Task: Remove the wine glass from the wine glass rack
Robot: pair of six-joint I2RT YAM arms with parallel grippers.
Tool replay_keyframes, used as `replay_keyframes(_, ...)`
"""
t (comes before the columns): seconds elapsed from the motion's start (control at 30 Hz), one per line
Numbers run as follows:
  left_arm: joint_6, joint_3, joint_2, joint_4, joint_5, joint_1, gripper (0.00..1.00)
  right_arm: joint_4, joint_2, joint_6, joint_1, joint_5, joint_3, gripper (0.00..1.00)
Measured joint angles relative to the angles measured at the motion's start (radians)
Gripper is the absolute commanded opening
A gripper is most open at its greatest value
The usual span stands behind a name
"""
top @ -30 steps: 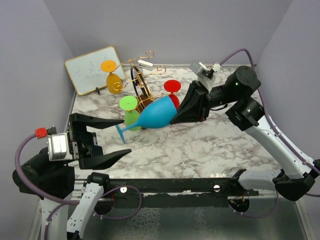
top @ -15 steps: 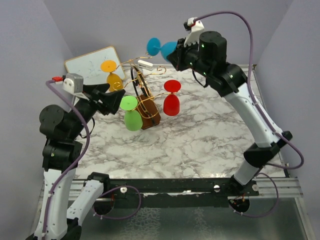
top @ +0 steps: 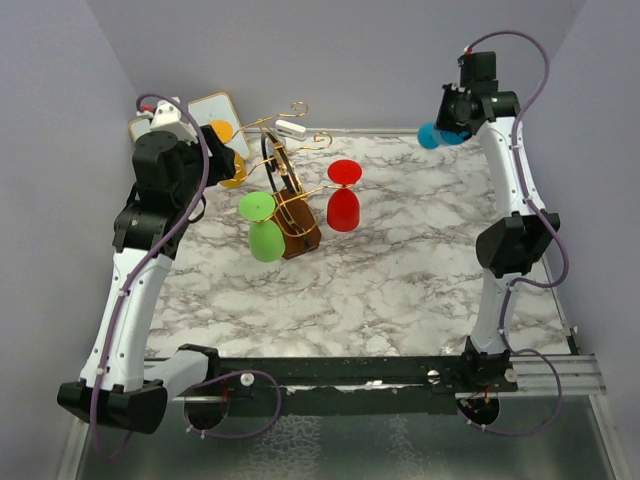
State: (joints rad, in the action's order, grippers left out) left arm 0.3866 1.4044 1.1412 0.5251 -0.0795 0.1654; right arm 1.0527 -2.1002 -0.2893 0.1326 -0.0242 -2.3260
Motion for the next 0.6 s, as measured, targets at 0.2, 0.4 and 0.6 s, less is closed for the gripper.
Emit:
replay_keyframes(0.2,0.001,0.094,0.106,0.062,-0.066,-0.032,0.63,0.056,0.039,-0.005,0.066,0.008,0.169,0.01)
replay_keyframes(0.4,0.009,0.143,0.212,0.086,-0.038,-0.145,0.66,0.105,0.111,0.008,0.090,-0.010,0.203,0.01)
replay_keyframes(0.6,0.042,0.143,0.290,0.090,0.039,-0.259,0.68,0.113,0.115,0.018,0.112,-0.034,0.203,0.01)
